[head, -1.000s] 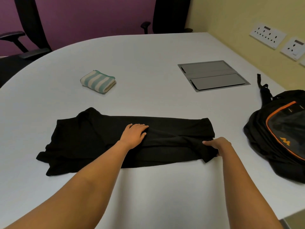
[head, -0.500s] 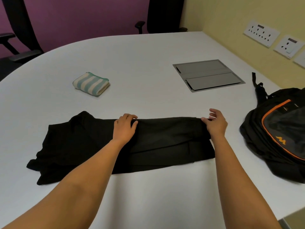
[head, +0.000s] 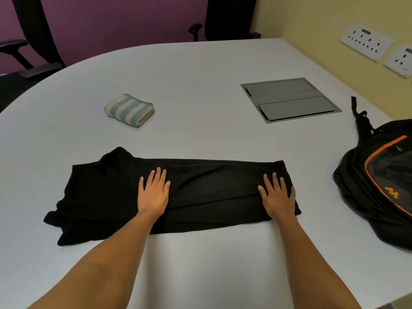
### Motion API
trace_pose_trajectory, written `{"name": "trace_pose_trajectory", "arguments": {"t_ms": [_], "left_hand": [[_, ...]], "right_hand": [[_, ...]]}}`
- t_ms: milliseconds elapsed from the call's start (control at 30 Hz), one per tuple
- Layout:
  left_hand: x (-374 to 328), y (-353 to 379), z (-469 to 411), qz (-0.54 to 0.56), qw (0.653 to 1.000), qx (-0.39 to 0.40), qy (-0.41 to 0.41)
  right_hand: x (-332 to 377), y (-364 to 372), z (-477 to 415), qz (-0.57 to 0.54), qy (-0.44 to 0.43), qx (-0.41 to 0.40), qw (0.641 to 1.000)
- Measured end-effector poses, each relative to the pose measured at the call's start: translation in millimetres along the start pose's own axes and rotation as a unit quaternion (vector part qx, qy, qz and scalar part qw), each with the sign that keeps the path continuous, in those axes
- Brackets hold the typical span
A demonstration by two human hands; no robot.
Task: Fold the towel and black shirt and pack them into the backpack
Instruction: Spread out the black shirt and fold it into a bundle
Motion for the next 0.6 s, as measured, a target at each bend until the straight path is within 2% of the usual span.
{"name": "trace_pose_trajectory", "arguments": {"t_ms": [67,133,233,367,467,600], "left_hand": [[5,-1,-1,-0.013,1.000,0.008,0.001],[9,-8,-7,0.001,1.000,0.007,-0.017],[27,-24,-20,0.032,0.998,-0.006,-0.054],[71,-48,-42,0.065,0.991,-0.031,-0.111],[100,-61,-56,0.097,0.985,-0.037,-0.141],[124,-68,-72,0.127,0.983,-0.017,-0.132]], "right_hand": [[4,-5,0,-0.009,0.025,-0.017,1.000],[17,-19,0,-0.079,0.043,-0.081,0.993],[51,-37,-2,-0.170,-0.007,-0.142,0.975],[121,-41,-1,-0.156,-0.155,-0.110,0.969],[167,-38,2,-0.138,-0.205,-0.099,0.964],[218,-27,0,-0.094,-0.242,-0.069,0.963]]}}
Point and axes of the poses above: each hand's wrist, its own z-axis away from the middle knuckle, its own y-axis out of the palm, x = y × z, the point moved 5 cm from there along -z, towards the middle knuckle
